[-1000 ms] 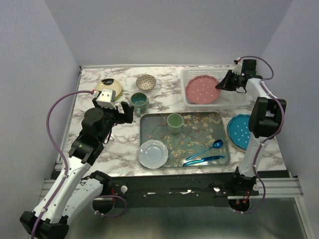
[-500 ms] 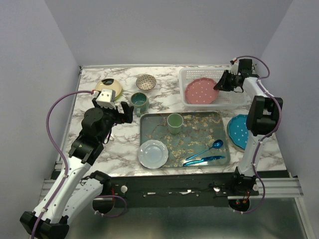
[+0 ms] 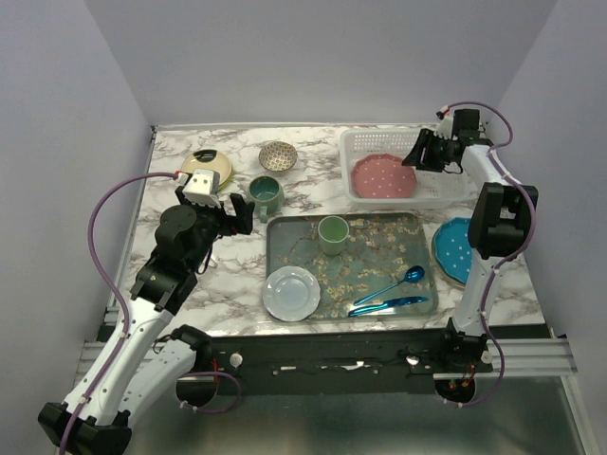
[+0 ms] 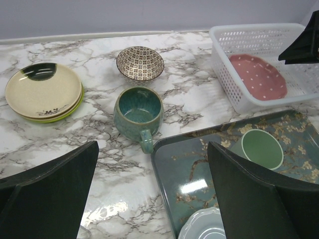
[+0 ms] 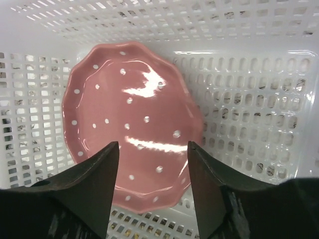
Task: Place the mixed dishes into the plastic bin
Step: Place the plate in the plastic bin, then pick up the plate at the center of the board.
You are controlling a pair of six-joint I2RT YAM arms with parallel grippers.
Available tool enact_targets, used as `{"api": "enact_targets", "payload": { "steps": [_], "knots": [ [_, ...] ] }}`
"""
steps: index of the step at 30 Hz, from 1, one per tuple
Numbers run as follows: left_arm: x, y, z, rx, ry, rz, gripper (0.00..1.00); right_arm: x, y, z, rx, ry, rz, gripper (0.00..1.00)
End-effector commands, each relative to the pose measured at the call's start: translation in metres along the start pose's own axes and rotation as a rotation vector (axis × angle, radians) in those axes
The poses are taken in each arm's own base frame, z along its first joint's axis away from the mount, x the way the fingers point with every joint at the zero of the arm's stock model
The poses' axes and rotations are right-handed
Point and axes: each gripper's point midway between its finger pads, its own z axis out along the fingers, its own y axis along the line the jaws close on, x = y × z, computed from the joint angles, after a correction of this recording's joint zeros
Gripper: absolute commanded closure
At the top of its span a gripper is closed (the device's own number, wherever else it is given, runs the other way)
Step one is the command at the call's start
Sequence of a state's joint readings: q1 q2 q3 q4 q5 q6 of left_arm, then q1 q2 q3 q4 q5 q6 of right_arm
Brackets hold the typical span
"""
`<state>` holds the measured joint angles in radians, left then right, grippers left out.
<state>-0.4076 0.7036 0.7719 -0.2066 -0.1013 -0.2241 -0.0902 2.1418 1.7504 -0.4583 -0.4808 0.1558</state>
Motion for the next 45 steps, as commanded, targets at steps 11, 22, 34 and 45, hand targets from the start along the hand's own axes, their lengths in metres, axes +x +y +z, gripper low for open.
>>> {"api": "enact_targets", "payload": {
  "steps": [11, 22, 34, 45],
  "knots": [
    [-0.015, -0.005, -0.008, 0.033, -0.049, -0.001, 0.01, -0.036, 0.063, -0.085, -0.11, -0.145, -0.323, 0.2],
    [-0.02, -0.011, -0.014, 0.066, -0.07, -0.009, 0.01, 0.023, 0.12, -0.164, -0.309, -0.186, -0.602, 0.16],
    [-0.02, -0.014, -0.015, 0.082, -0.071, -0.014, 0.01, 0.083, 0.157, -0.236, -0.382, -0.236, -0.742, 0.14],
    [-0.019, -0.018, -0.015, 0.106, -0.071, -0.021, 0.01, 0.128, 0.15, -0.263, -0.293, -0.233, -0.776, 0.07]
  ]
}}
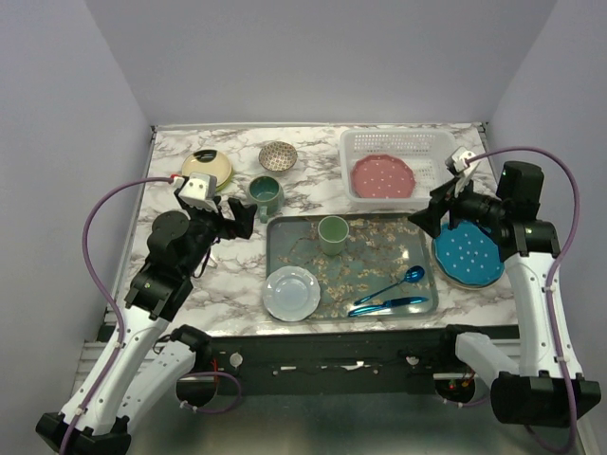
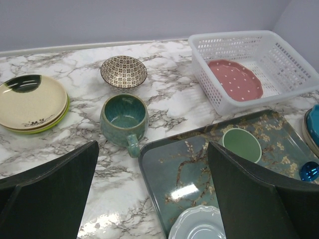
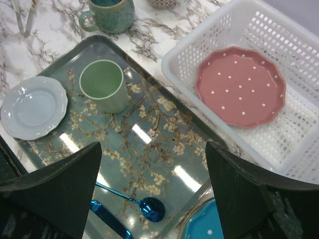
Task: Place the mixed dishes into the plastic bin
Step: Pick up the plate at the center of the board.
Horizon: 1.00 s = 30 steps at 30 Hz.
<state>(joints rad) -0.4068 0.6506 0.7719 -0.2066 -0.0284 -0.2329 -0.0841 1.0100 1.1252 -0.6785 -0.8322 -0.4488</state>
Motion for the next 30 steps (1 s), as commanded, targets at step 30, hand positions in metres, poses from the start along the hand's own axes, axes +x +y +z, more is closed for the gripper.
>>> {"api": "enact_targets", "payload": {
  "steps": [30],
  "knots": [
    [-0.008, -0.01, -0.004, 0.059, -0.033, -0.016, 0.01, 0.183, -0.038, -0.032, 0.367, 0.531, -0.026, 0.1]
  ]
}}
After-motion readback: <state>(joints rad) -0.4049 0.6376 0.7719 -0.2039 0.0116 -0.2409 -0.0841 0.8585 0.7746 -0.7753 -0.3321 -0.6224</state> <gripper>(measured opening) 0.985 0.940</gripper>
